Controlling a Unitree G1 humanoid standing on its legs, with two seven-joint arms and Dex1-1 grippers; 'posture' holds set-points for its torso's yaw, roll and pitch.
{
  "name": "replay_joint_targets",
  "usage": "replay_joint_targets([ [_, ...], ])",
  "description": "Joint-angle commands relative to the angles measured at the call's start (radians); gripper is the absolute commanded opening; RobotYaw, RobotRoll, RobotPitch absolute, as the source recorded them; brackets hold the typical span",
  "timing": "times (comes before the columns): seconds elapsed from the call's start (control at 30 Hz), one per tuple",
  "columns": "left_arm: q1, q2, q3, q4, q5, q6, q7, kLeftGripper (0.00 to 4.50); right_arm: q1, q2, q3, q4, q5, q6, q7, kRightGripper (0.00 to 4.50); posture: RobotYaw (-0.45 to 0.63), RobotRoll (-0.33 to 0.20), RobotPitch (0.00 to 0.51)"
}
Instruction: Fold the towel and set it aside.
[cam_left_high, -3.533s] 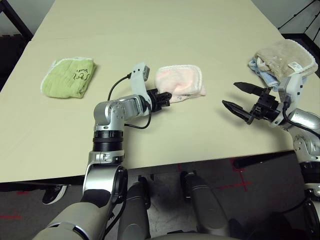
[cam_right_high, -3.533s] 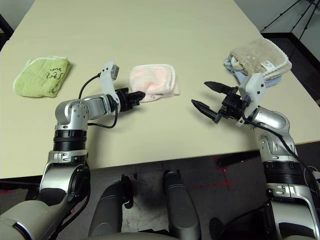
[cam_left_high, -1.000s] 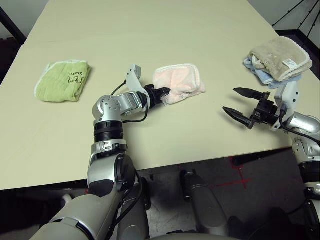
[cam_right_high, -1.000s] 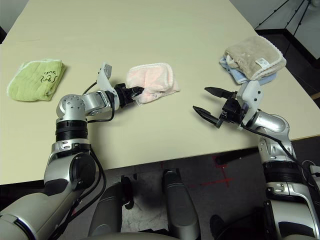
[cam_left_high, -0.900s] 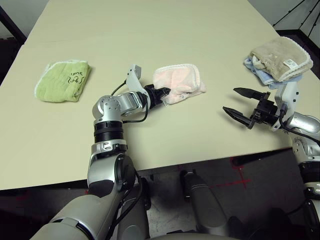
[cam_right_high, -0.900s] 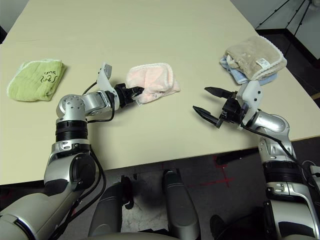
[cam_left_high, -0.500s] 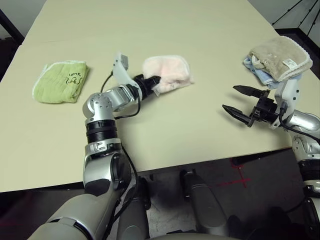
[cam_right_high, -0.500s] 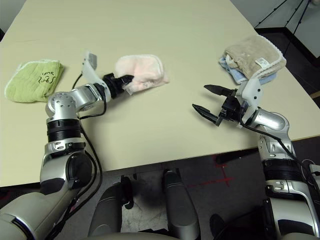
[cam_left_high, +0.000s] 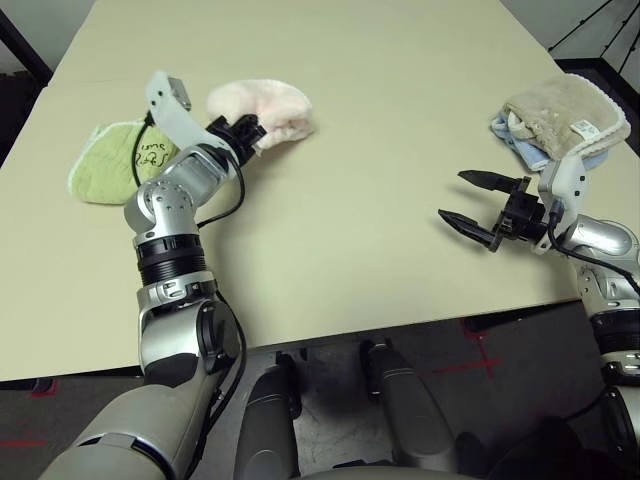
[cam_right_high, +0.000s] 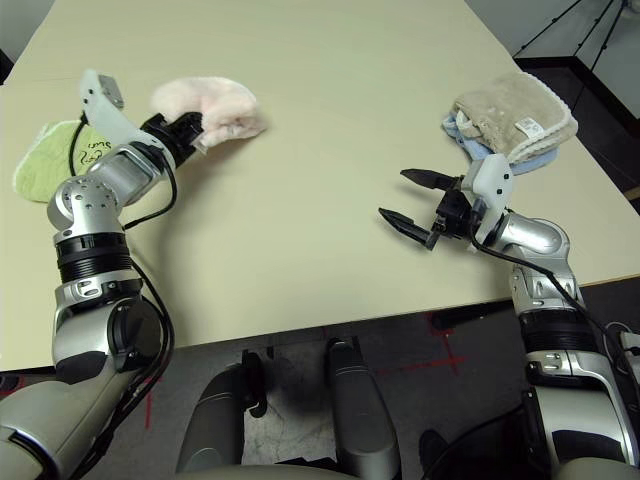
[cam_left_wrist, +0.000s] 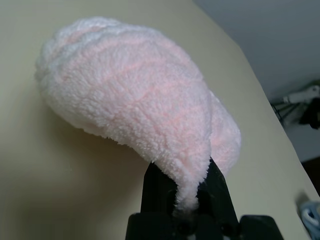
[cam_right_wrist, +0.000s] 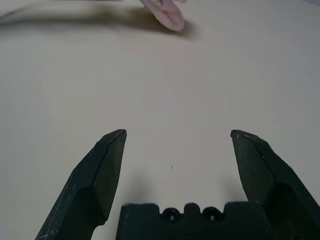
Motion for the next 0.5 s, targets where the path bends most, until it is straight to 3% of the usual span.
replay_joint_targets([
  [0.03, -0.026, 0.045, 0.015, 0.031, 0.034, -0.082, 0.025, 0.02, 0.004, -0.002, 0.013, 0.018, -0.010, -0.014, 0.011, 4.50, -0.23, 0.000, 0.228],
  [0.5, 0.027, 0.102, 0.067, -0.056, 0.090, -0.202, 0.210, 0.02, -0.002, 0.003, 0.018, 0.030, -0.013, -0.013, 0.023, 4.50, -0.20, 0.000, 0.233],
])
